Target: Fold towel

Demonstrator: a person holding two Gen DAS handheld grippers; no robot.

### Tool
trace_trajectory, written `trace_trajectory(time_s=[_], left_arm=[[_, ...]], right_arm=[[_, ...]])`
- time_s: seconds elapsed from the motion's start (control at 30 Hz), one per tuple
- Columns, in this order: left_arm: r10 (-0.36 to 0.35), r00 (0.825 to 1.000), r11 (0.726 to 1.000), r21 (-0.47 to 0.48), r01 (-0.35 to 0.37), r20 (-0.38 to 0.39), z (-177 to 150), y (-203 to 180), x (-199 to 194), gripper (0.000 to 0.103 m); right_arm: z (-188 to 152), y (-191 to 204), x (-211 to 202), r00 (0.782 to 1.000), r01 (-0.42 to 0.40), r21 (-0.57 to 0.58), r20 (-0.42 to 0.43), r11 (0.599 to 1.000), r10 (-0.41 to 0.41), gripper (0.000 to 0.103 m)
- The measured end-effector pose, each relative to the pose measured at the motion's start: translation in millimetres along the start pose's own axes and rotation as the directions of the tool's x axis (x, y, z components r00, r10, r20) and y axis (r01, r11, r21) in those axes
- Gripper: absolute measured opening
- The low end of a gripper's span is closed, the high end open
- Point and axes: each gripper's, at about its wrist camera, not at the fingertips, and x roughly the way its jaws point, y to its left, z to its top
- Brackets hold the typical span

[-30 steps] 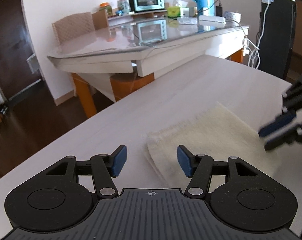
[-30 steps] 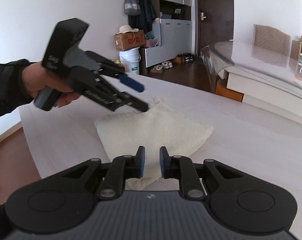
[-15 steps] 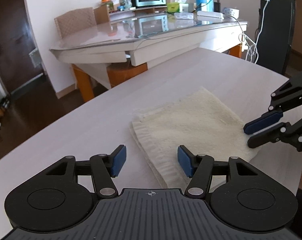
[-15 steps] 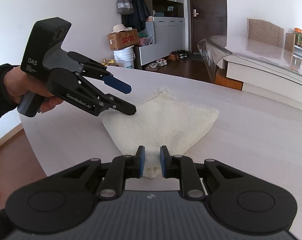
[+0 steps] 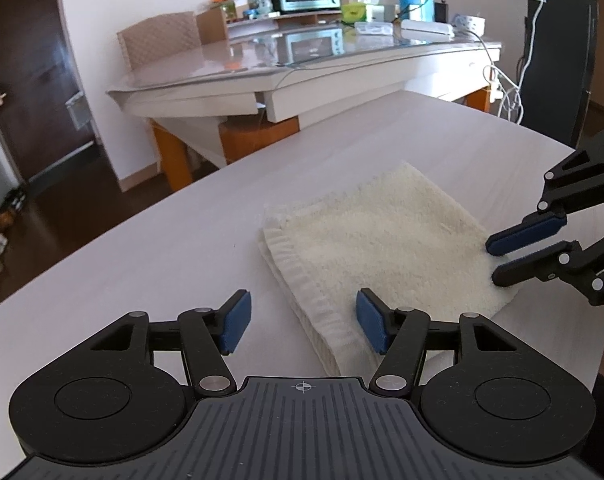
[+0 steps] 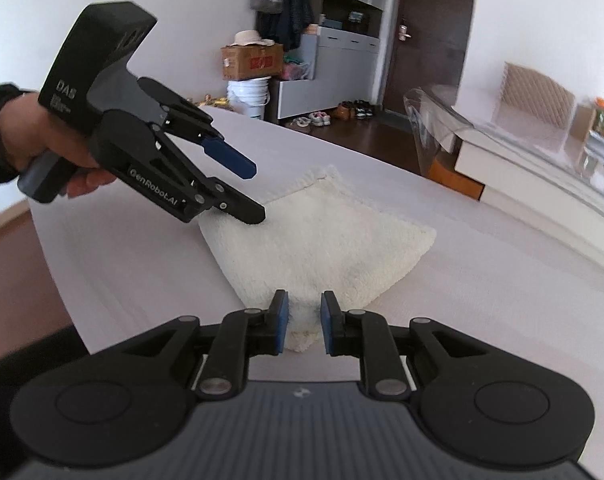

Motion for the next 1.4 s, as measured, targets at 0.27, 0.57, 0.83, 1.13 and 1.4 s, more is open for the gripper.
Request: trace_trajectory(time_s=[0.27,0.57,0.83,1.13,1.4], left_arm=[[0.04,0.999,0.995,-0.09,-0.039,0.014,-13.7,-9.8,-14.9,0.065],[0.134,0.991,0.964,-0.235,-0.124,0.028,-23.6,-8.4,-37.7,0.093],[0.207,0.978,0.923,-0.331,-0.196,-0.001,-46.8,-29.8,-69.8,0.103],[0.248,0.969,0.91,-0.345,-0.228,0.014,-57.3,-59.7,-101.0,0.103],[0.256,0.965,0.891,-0.401,-0.212,0.058,-59.6,-76.7,-127.1,0.103]], right_arm=[[4.8,-15.9,5.5,0.999,-0.008,-0.062,-0.031,0.998,0.006,0.039],[-2.8,-0.8,-26.9,0.997,0.069,0.085,0.03,0.994,-0.072,0.059],[-20.1,12.0,-63.0,0.983,0.126,0.29,0.091,0.949,-0.159,0.101],[-32.0,15.7,-89.2,0.971,0.171,0.401,0.089,0.9,-0.224,0.103],[-36.2,24.0,-112.0,0.956,0.21,0.455,0.089,0.865,-0.279,0.103]])
